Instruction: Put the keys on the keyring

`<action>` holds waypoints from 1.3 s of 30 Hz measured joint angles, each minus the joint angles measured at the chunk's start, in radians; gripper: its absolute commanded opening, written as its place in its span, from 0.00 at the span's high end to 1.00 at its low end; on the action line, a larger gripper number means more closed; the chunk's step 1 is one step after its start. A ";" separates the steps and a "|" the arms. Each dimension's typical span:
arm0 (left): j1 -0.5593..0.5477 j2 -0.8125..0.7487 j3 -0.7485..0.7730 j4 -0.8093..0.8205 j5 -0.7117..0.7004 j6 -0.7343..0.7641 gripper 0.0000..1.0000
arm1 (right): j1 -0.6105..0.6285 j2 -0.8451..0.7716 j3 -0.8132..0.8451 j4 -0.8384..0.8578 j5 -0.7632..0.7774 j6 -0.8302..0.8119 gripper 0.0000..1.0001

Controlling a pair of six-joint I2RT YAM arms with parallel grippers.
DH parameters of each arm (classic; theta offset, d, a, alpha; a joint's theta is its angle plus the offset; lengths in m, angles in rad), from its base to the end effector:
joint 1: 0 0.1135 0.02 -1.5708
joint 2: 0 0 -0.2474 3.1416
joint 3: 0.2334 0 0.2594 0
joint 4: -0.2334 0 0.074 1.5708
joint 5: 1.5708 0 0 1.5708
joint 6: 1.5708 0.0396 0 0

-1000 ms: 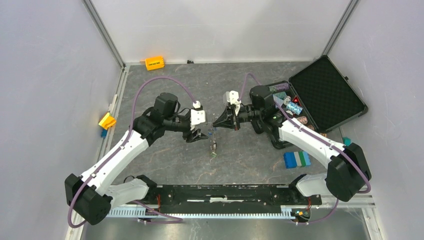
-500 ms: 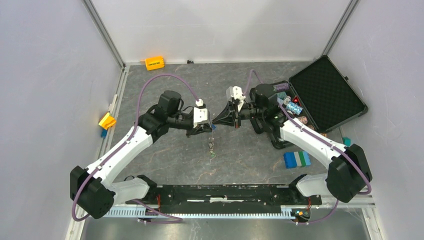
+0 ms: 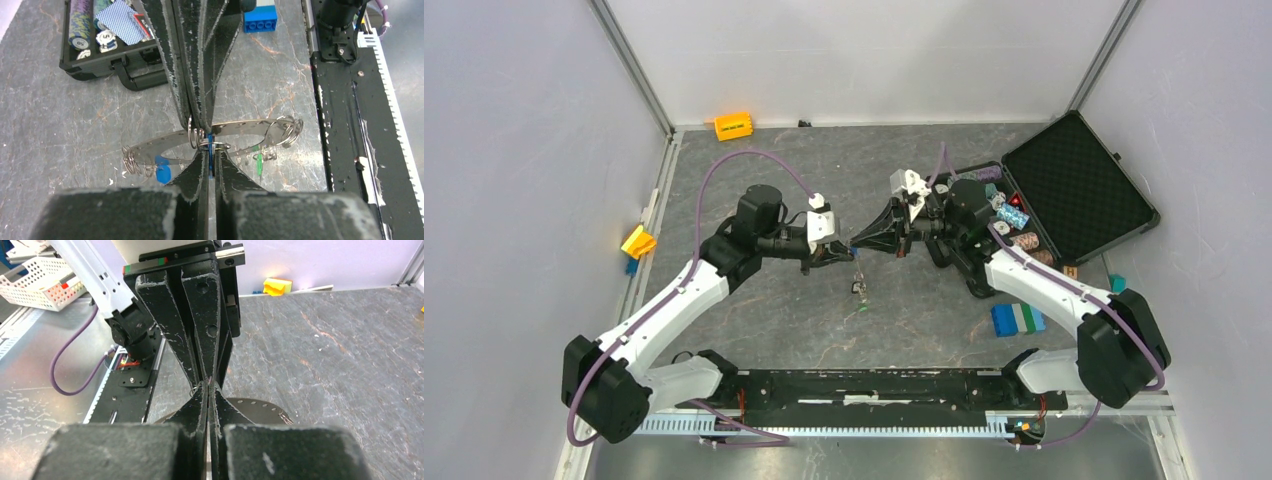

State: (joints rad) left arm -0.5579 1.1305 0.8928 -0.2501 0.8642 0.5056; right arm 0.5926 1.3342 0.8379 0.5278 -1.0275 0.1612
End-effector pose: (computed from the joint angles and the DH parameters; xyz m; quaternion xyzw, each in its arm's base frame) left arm 0.2064 -0.1643 0.2895 0.5806 0.5613 -0.3710 0.4585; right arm 0.2357 0.1995 0.2896 -0.4745 0.5165 0.5482 0.4557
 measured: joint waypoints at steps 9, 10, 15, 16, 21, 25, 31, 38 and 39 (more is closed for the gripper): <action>-0.004 0.010 0.001 0.049 0.003 -0.040 0.98 | -0.006 0.018 -0.059 0.244 -0.003 0.182 1.00; -0.006 0.014 0.002 0.050 0.002 -0.042 0.98 | -0.006 0.021 -0.062 0.256 -0.002 0.192 1.00; -0.016 0.039 0.014 0.055 0.003 -0.048 0.98 | -0.006 0.026 -0.086 0.320 0.000 0.238 1.00; -0.016 0.043 0.015 0.057 0.005 -0.049 0.98 | -0.006 0.029 -0.090 0.334 0.000 0.246 1.00; -0.018 0.058 0.017 0.061 0.029 -0.049 0.92 | -0.007 0.045 -0.112 0.407 0.001 0.290 1.00; -0.018 0.064 0.018 0.061 0.045 -0.049 0.75 | -0.008 0.048 -0.116 0.438 0.000 0.307 1.00; -0.021 0.063 0.032 0.009 0.036 -0.026 0.58 | -0.006 0.049 -0.116 0.434 -0.001 0.285 1.00; -0.021 0.019 0.071 -0.125 -0.022 0.074 0.47 | -0.006 0.049 -0.116 0.346 0.000 0.211 1.00; -0.021 0.010 0.078 -0.142 -0.027 0.090 0.45 | -0.006 0.049 -0.116 0.330 0.000 0.199 1.00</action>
State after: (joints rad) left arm -0.5785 1.1408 0.9710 -0.3923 0.8368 0.5961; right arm 0.5865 1.3830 0.7216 0.8574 -1.0275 0.3603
